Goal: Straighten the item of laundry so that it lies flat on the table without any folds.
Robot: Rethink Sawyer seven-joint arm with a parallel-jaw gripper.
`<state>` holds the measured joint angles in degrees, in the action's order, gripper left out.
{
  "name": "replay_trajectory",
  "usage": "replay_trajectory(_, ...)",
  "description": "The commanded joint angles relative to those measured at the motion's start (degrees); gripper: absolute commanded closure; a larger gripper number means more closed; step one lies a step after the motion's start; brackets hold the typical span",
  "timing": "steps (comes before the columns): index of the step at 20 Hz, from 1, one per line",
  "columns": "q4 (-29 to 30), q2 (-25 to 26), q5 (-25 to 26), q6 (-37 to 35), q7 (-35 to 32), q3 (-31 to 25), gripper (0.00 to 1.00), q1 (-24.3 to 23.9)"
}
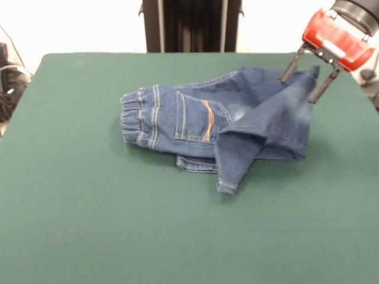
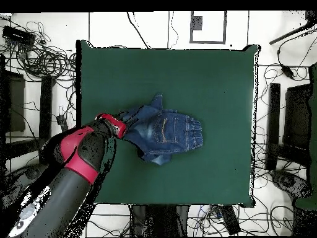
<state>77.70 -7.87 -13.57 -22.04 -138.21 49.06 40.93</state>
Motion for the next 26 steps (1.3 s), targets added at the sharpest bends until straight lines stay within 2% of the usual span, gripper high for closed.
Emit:
replay_trajectory(1,-0.77,1.55,-4.76,-4.32,-15.33,-2.93,0.00,1.72)
replay_trajectory(6,1.19,-0.36,-3.80,-1.64,-11.90,-5.17,0.00,0.35)
replay_trajectory(11,6.07,-6.70,-0.06,2.93,-5.38,-8.71,0.00,-3.74)
replay_trajectory(14,11.79,-11.96,3.85,10.74,-1.14,-13.96,0.00,-9.05)
replay_trajectory(17,16.22,-16.25,10.08,18.06,2.41,-20.41,0.00,-15.40)
replay_trajectory(22,18.68,-19.04,19.14,24.28,2.08,-27.41,0.00,-22.28)
replay_trajectory(23,18.06,-22.23,20.14,21.06,4.12,-29.64,0.00,-23.20)
replay_trajectory(26,22.04,-25.02,23.82,16.94,5.79,-38.42,0.00,-30.75)
